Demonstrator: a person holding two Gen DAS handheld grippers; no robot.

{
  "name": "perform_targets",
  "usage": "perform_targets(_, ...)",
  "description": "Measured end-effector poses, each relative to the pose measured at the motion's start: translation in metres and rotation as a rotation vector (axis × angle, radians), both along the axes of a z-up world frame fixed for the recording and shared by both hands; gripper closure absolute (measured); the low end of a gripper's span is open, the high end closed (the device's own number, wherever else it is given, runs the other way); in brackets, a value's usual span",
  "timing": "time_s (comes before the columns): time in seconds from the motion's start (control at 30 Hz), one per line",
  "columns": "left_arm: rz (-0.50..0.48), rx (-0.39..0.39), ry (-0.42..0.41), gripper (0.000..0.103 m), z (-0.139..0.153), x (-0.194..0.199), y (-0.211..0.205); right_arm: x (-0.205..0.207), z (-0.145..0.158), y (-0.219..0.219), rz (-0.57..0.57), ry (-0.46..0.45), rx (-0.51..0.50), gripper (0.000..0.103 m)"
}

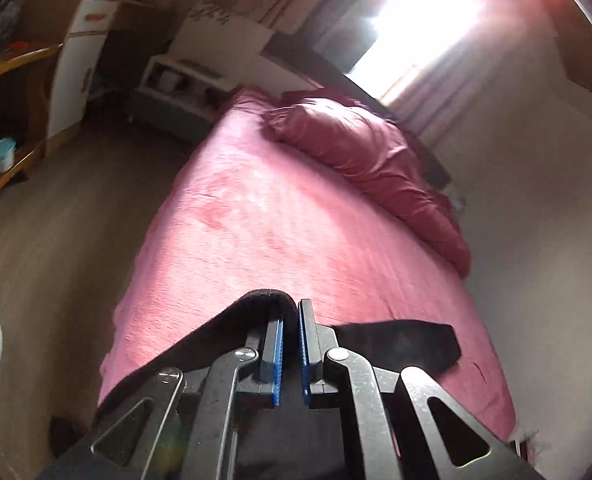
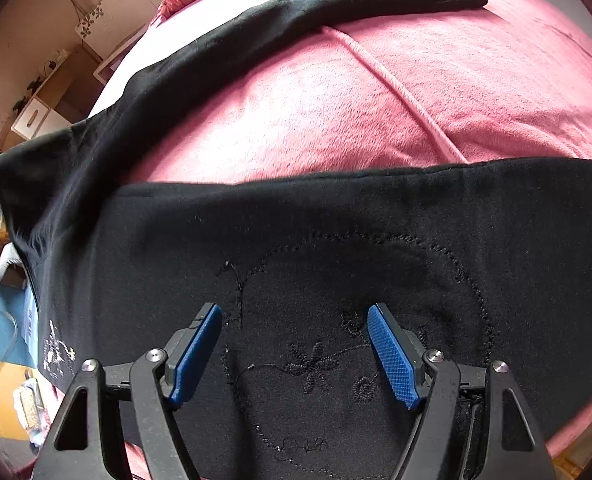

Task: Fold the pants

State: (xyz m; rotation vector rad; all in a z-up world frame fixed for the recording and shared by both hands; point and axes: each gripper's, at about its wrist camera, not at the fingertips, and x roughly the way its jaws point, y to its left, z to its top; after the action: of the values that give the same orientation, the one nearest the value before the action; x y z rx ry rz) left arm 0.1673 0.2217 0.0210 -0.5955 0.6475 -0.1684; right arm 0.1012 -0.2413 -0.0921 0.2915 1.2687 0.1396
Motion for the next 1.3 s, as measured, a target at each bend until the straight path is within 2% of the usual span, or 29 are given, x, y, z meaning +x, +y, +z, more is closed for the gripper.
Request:
perform_targets(0.1, -0.134, -0.014, -0.059, 0.099, 0.012, -0.045, -0.029, 0.011, 0.013, -0.005, -0.022, -0.038, 0.024, 0.027)
perform_targets(0.23, -0.253, -0.034, -0.076, 0.099, 0.001, -0.106, -0.051, 0.034, 0.026, -0.008, -0.044, -0.079, 0.079, 0.034)
perform_targets(0.37, -0.320, -0.078, -0.050, 0.099, -0.016, -0.155, -0.063, 0.072, 0.037, -0.003, -0.065, -0.096, 0.188, 0.054)
perform_targets(0.53, -0.344, -0.107, -0.008, 0.099, -0.033, -0.184, -0.064, 0.132, 0.052, 0.008, -0.070, -0.112, 0.281, 0.059)
perform_targets(0.73, -0.333, -0.108, 0.008, 0.099, -0.035, -0.194, -0.057, 0.206, 0.060, 0.031, -0.149, -0.109, 0.373, 0.059)
perform_targets(1.0, -0.345, -0.084, 0.032, 0.099, -0.035, -0.195, -0.049, 0.297, 0.034, 0.045, -0.231, -0.035, 0.304, 0.059)
perform_targets(1.03, -0.348, -0.082, 0.036, 0.099, -0.036, -0.195, -0.050, 0.305, 0.028, 0.045, -0.225, -0.018, 0.290, 0.062)
perform_targets(1.1, -0.344, -0.074, 0.047, 0.099, -0.038, -0.191, -0.048, 0.312, 0.020, 0.047, -0.215, 0.006, 0.249, 0.080)
perform_targets(1.13, -0.332, -0.071, 0.058, 0.099, -0.039, -0.187, -0.044, 0.313, 0.019, 0.047, -0.203, -0.001, 0.234, 0.096)
perform_targets(1.2, -0.280, -0.047, 0.081, 0.099, -0.041, -0.175, -0.035, 0.309, 0.025, 0.047, -0.176, -0.031, 0.239, 0.096)
perform_targets(1.3, -0.150, 0.017, 0.142, 0.099, -0.042, -0.137, -0.006, 0.297, 0.044, 0.042, -0.156, -0.085, 0.275, 0.096)
